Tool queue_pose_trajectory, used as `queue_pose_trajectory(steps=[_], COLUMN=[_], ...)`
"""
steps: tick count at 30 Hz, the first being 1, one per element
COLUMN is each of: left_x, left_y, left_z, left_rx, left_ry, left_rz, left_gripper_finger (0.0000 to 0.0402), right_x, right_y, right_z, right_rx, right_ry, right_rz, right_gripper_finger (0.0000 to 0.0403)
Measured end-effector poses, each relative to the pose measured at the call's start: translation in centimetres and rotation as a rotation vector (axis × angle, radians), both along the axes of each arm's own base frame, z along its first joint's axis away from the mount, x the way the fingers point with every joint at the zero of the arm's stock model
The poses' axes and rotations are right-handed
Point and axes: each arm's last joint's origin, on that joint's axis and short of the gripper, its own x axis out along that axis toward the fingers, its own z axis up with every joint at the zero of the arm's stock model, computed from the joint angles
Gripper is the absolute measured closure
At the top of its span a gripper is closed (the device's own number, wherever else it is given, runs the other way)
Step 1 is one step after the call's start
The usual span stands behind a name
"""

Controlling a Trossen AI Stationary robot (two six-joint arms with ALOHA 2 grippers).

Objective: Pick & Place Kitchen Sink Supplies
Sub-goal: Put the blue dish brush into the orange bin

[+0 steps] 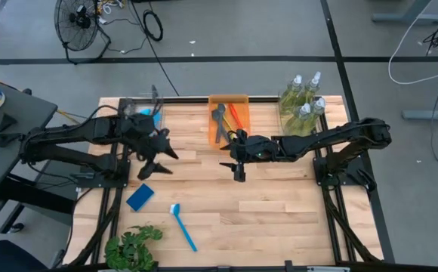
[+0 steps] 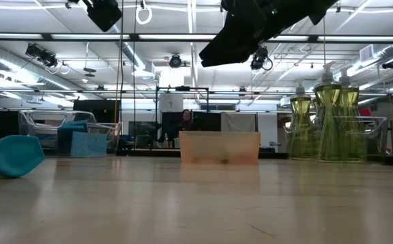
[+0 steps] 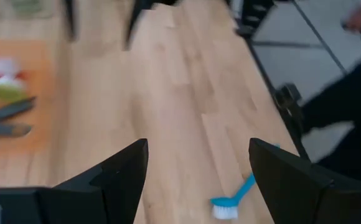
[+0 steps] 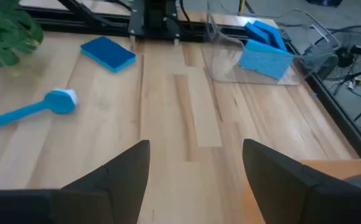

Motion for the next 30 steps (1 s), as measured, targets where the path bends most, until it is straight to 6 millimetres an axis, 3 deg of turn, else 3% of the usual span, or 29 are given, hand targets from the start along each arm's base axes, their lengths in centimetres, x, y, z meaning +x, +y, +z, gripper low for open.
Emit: queue_pose_trajectory(steps=[16,24,30], left_x=[1.3,2.6,3.1], left_y=[-7.1,-10.5,-13.0], left_z=[-1.1,-3.0,-4.7], left_rx=[0.076,0.111,0.240], left_ry=[0.021,0.073,0.079], left_rz=[-0.305,-0.429,-0.581], left_gripper_finger=[0.0118,0.0118,0.0118], right_x=[0.1,0.0,0.0], right_y=[2.0,2.0,2.0], right_z=[0.3,0.3,0.1], right_rx=[0.085,0.084,0.082], right_ry=[-0.045,-0.041,-0.024], right_rz=[0.045,0.046,0.045], right_gripper_finger=[0.0144,0.0144,0.0144])
